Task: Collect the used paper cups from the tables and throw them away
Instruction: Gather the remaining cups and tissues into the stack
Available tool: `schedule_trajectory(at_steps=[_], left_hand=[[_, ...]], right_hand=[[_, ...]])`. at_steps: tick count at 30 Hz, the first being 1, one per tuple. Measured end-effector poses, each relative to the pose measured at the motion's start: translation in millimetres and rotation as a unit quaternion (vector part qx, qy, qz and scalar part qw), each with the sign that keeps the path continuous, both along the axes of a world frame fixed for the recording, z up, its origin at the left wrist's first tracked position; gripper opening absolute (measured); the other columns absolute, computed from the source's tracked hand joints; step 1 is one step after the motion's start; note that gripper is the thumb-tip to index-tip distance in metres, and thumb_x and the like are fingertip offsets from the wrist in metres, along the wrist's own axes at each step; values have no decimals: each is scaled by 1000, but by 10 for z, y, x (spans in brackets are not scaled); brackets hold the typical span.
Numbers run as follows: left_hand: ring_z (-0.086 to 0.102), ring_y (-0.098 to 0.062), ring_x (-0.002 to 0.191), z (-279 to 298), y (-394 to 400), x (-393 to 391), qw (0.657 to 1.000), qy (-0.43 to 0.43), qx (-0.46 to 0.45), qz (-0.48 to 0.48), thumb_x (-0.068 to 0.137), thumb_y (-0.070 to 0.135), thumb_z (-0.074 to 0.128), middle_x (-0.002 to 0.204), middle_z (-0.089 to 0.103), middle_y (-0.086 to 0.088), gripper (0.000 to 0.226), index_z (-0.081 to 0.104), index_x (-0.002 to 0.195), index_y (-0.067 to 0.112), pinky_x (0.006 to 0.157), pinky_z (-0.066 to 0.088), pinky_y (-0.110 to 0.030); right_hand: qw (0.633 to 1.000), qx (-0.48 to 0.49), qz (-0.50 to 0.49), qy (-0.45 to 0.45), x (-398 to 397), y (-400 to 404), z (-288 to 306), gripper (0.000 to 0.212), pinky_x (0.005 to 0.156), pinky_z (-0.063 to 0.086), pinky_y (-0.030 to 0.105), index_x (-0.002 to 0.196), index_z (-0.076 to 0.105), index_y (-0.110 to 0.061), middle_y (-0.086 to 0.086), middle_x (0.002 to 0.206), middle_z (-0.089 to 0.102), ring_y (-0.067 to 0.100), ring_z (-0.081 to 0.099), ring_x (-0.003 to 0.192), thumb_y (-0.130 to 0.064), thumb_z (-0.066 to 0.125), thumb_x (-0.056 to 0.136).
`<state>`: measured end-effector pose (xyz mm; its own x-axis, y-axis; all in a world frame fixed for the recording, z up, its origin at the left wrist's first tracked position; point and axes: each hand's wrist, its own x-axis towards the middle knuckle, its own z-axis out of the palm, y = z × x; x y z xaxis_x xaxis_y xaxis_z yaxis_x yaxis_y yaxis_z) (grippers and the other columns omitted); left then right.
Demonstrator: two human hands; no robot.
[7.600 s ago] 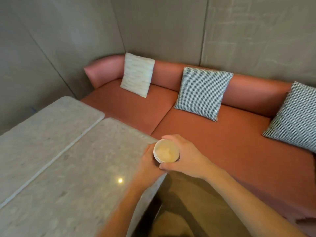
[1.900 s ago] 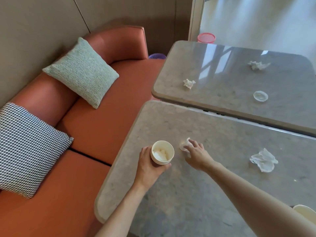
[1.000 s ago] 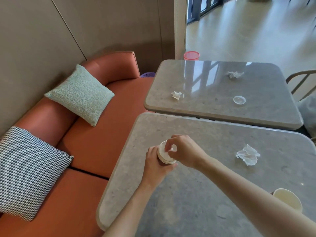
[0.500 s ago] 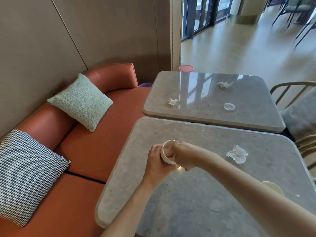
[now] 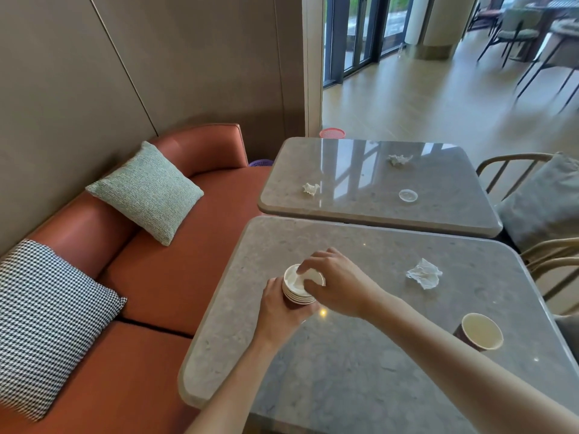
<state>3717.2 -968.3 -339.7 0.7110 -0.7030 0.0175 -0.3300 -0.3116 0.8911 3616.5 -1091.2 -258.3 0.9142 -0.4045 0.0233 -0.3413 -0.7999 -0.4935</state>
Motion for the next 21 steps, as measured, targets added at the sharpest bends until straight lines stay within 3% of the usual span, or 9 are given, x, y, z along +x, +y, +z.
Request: schedule_trajectory(at_steps=[3, 5, 7, 10, 12, 14, 17, 21], left_hand=[[61, -18, 94, -25, 89, -34, 1000, 1, 1, -15, 45, 51, 78, 94, 57, 8, 51, 50, 88, 48, 74, 44, -21], [61, -17, 94, -46, 177, -56, 1000, -1, 5, -26, 52, 36, 90, 95, 58, 8, 55, 50, 88, 47, 73, 44, -19], [61, -15, 92, -55, 302, -91, 999, -1, 4, -36, 57, 24, 93, 96, 59, 6, 59, 50, 90, 45, 71, 47, -19], [62, -17, 95, -76, 525, -203, 998, 5, 12, -57, 61, 17, 93, 101, 62, 1, 58, 53, 97, 39, 77, 56, -31], [64, -15, 96, -133, 696, -304, 997, 16, 19, -76, 62, 16, 92, 104, 64, 2, 58, 54, 101, 38, 76, 56, -22], [64, -10, 96, -197, 861, -406, 995, 21, 25, -98, 65, 20, 93, 105, 63, 6, 59, 52, 100, 43, 74, 54, -13], [63, -6, 97, -262, 1070, -540, 993, 20, 24, -117, 65, 21, 93, 105, 63, 9, 59, 53, 101, 44, 79, 55, -19], [60, 6, 92, -297, 1239, -705, 992, 18, 5, -125, 62, 18, 93, 101, 62, 7, 58, 57, 101, 41, 72, 46, -6]], right_hand=[[1000, -8, 6, 30, -72, 130, -96, 35, 98, 37, 37, 116, 66, -34, -12, 130, 57, 16, 43, 120, -53, 55, 88], [1000, -22, -11, 11, -134, 249, -128, 42, 98, 33, 33, 116, 63, -36, -11, 134, 49, 16, 38, 122, -60, 57, 83], [999, -24, -32, 1, -197, 391, -135, 52, 99, 32, 32, 122, 55, -36, -8, 136, 41, 18, 34, 123, -61, 63, 77], [998, 27, -52, 29, -300, 622, -157, 81, 105, 38, 35, 139, 39, -32, -2, 138, 37, 22, 36, 125, -59, 74, 71], [995, 65, -57, 57, -385, 794, -201, 93, 106, 40, 36, 147, 27, -33, -2, 140, 35, 23, 37, 130, -58, 75, 71], [992, 82, -63, 76, -476, 971, -271, 94, 104, 42, 35, 148, 21, -36, -3, 141, 35, 22, 39, 131, -59, 74, 73], [988, 92, -86, 94, -604, 1229, -369, 89, 98, 46, 35, 148, 23, -35, -4, 140, 38, 22, 46, 125, -58, 71, 76], [985, 99, -117, 84, -796, 1485, -409, 86, 93, 51, 38, 146, 28, -32, -5, 135, 42, 21, 52, 120, -58, 71, 76]])
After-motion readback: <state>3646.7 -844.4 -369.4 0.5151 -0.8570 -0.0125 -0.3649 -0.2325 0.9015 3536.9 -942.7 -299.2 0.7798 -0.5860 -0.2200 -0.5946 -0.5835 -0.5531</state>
